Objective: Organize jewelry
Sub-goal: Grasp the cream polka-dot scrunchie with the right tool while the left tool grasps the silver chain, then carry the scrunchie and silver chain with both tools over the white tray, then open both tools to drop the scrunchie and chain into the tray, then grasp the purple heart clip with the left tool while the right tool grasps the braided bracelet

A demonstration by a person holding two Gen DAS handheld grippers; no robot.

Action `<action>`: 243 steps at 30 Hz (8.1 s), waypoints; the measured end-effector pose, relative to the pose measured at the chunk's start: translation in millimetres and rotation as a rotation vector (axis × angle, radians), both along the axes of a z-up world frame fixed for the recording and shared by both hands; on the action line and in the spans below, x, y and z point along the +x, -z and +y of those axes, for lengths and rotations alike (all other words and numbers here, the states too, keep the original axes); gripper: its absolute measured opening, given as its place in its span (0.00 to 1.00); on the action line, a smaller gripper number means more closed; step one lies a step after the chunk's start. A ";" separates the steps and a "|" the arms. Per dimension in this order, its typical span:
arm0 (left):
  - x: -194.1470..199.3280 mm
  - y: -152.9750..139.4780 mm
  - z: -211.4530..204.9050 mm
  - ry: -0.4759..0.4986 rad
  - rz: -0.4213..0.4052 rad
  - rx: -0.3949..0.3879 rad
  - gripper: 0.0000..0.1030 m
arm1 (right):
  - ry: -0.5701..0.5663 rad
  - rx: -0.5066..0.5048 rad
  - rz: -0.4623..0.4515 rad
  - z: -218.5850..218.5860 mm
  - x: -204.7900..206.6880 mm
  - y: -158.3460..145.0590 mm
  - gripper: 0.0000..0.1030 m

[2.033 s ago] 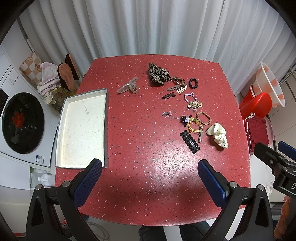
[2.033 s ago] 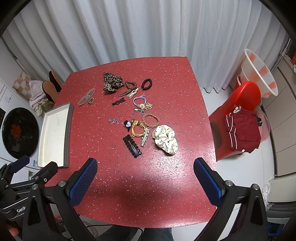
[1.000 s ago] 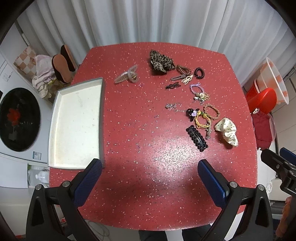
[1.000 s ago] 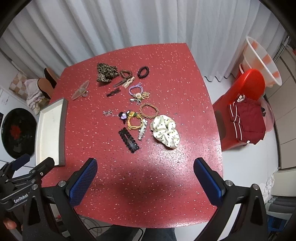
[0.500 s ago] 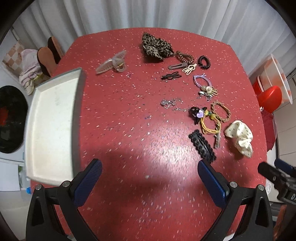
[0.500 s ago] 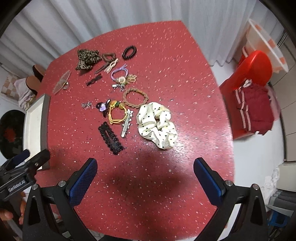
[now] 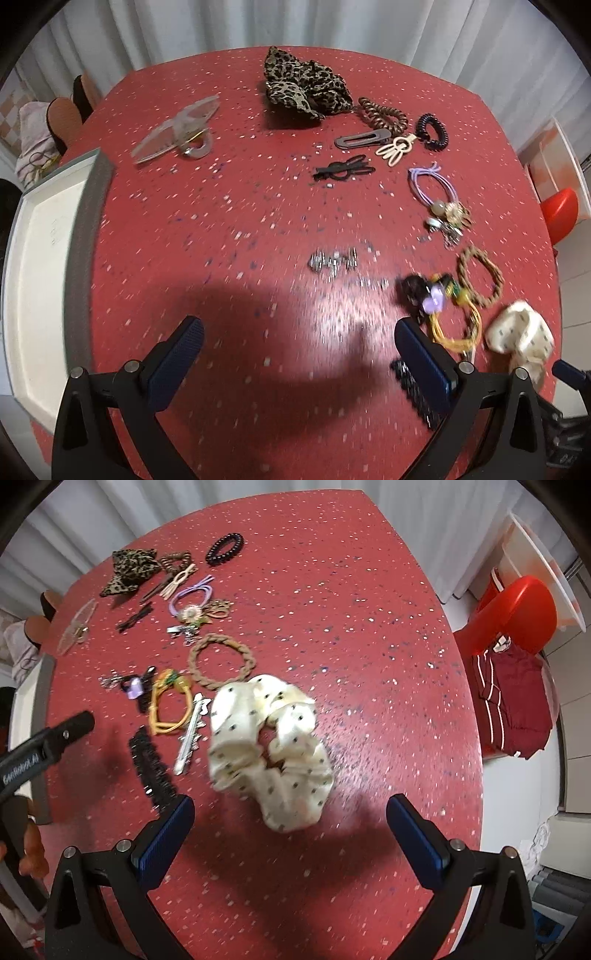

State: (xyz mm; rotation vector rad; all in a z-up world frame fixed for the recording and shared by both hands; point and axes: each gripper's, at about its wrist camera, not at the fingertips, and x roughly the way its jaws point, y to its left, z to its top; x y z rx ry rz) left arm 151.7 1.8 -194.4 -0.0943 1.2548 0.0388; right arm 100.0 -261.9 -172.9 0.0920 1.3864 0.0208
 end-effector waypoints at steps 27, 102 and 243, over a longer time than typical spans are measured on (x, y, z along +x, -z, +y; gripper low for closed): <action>43.4 14.2 -17.7 -0.025 -0.046 0.032 0.57 | -0.021 -0.010 -0.051 6.4 26.8 14.7 0.60; -103.7 -61.3 288.9 -0.497 -0.147 0.010 0.32 | -0.643 0.273 -0.132 395.0 43.4 -58.8 0.22; 54.1 8.5 -53.0 0.116 -0.024 -0.025 0.66 | -0.216 -0.088 -0.110 50.0 96.7 26.1 0.66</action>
